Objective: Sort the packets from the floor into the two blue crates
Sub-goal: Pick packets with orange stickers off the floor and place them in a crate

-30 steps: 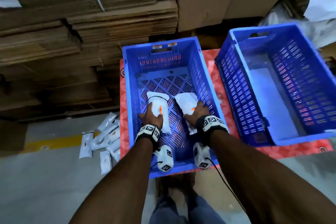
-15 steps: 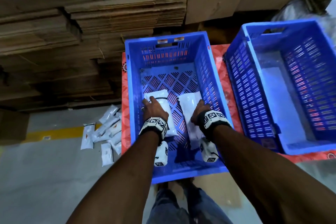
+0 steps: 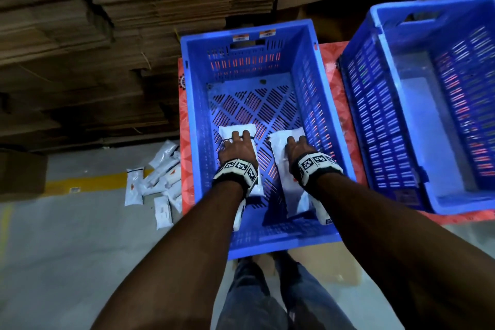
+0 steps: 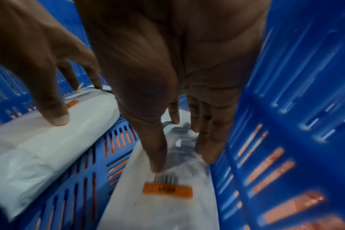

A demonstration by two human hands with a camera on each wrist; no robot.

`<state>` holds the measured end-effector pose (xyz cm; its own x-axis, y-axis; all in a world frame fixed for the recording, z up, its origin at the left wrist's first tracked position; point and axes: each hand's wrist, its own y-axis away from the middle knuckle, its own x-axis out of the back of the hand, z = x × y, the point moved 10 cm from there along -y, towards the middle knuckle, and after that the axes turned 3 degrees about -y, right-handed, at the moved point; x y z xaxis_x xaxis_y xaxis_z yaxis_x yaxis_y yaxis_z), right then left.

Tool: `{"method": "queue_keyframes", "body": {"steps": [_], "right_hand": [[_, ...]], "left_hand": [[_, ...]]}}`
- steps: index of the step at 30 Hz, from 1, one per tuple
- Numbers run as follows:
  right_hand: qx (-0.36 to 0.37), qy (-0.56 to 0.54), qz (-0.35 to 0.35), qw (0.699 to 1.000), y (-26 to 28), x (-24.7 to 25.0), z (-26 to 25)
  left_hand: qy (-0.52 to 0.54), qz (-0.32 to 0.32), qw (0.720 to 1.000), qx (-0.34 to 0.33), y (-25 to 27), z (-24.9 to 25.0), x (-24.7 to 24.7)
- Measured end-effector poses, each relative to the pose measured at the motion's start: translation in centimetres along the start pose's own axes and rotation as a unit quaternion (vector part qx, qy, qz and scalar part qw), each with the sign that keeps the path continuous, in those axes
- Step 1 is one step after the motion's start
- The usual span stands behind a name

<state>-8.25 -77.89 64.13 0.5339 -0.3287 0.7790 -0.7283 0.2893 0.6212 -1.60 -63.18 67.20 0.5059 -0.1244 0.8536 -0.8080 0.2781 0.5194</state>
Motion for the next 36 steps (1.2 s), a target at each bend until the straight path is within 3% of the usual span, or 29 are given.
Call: {"method": "queue_keyframes", "body": {"steps": [3,8,11,14,16,22,25,26,28,29,31,32,36], "right_hand": [[-0.004,0.005,-0.021,1.0,0.8,-0.7,0.8],[0.003,-0.021,0.038,0.999,0.9,1.5,0.7],[0.033,0.068,0.027,0.997,2.2,1.0,0.1],[0.044,0.139,-0.011,0.989,3.1,-1.1,-0.2],[0.04,0.152,-0.001,0.988,1.7,-2.6,-0.2],[0.017,0.075,0.038,0.996,-1.1,-5.1,-0.2],[-0.022,0.062,-0.016,0.998,-1.1,-5.5,0.7],[-0.016,0.065,-0.038,0.997,-0.5,-4.8,0.3],[0.023,0.081,0.008,0.996,-0.1,-1.7,-1.3],[0.003,0.072,-0.01,0.997,0.0,-0.8,-1.3],[-0.031,0.012,0.041,0.999,-0.7,0.6,-0.8],[-0.044,0.035,0.015,0.998,-0.7,-0.1,-0.8],[0.007,0.044,0.02,0.999,-0.5,-1.8,-1.9]], "left_hand": [[-0.014,-0.009,1.0,0.002,0.8,-0.3,-0.3],[-0.053,-0.034,0.998,-0.015,1.5,-0.6,-1.3],[-0.054,-0.092,0.994,-0.013,1.9,-0.7,-3.6],[-0.047,-0.113,0.992,-0.024,2.5,-0.3,-5.3],[-0.05,-0.123,0.991,-0.032,2.6,-0.2,-5.8],[-0.055,-0.12,0.99,-0.049,2.0,-0.3,-6.7],[-0.043,-0.122,0.99,-0.048,1.9,-0.1,-6.6],[-0.038,-0.119,0.991,-0.048,1.8,-0.1,-6.5],[-0.027,-0.102,0.993,-0.047,1.6,0.1,-5.8],[-0.024,-0.09,0.995,-0.043,1.5,0.2,-5.3],[-0.025,-0.079,0.996,-0.032,1.2,0.2,-4.8],[-0.024,-0.078,0.996,-0.026,1.0,0.2,-5.0],[-0.039,-0.047,0.998,-0.024,0.1,-0.5,-6.5]]}}
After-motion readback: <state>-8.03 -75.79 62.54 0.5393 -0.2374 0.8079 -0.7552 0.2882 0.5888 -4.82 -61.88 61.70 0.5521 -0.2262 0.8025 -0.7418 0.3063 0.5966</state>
